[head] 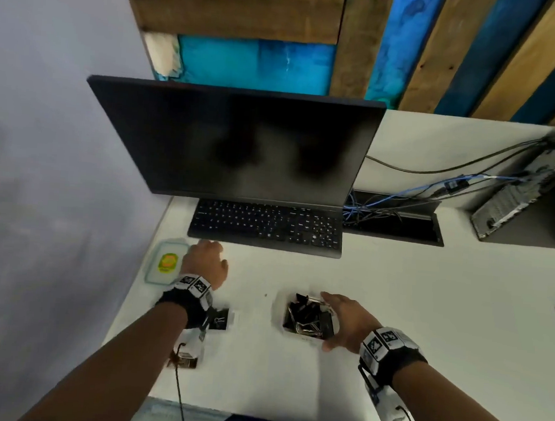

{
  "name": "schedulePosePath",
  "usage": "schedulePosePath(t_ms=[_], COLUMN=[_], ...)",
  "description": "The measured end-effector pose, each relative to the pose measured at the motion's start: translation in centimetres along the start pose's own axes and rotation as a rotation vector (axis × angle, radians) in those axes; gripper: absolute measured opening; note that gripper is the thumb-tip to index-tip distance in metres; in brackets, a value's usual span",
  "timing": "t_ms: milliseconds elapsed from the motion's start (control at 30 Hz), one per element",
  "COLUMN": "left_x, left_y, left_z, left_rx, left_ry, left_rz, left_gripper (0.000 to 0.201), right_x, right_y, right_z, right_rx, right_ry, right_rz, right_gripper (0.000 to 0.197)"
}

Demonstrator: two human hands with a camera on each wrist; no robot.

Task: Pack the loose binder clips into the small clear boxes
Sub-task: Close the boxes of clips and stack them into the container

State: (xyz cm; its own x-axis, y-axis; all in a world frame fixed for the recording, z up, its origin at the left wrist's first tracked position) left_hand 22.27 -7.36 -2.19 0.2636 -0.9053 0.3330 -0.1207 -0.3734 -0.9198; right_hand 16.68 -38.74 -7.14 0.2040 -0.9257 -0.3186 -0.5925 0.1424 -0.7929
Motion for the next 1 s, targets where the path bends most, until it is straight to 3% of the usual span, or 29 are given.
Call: schedulePosePath(t_ms=[100,233,333,467,633,800,1000], left_x=[-8.3,-15.8,-17.2,-16.0,-16.7,-16.5,-14.6], left_y=[-1.6,1.0,3.0,3.2,3.7,2.9,-1.6], left_z=[2.0,3.2,3.9,3.9,3.6,3.4,3.3], left_rx=[-0.042,-0.205,-0.277,-0.262,-0.338,-0.241,-0.111], left_ry=[-0.269,-0.478,-0.495,-0.461,-0.465,-0.434,-0.334], left_rz=[0.107,0.149,0.125,0.174,0.18,0.139,0.087], left_gripper=[0.046,0.089,0.112,0.111,0.134,0.099,0.05], right_x=[0.0,0.2,0.0,0.0,0.2,0.2,0.5], right_y=[0.1,0.4,0.3,0.2,0.2,0.3,0.1], right_z=[-0.2,-0.5,-0.6,-0.6,-0.6,-0.5,-0.3], right_rx=[-0.004,-0.003,-0.02,-0.026,-0.036,-0.064,-0.085], right_ry=[0.017,0.041,0.042,0.052,0.056,0.052,0.045], right_rz=[0.019,0.051,0.032,-0.009,-0.036,-0.07,-0.132], right_gripper=[0.113,0.113,0.114,0.113,0.113,0.112,0.112])
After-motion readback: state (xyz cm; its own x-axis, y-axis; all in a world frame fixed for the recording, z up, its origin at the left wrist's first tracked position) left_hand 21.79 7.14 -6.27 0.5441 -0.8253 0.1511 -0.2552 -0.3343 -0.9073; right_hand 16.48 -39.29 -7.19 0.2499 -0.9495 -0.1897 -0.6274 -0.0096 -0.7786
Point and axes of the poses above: each hand's wrist, its own z-axis towards the middle knuckle, its own y-axis out of the palm, x = y × z, the point moved 10 cm from there along z, towards the middle knuckle, and after that the axes turned 10 degrees about -z, right-handed, at the moved point
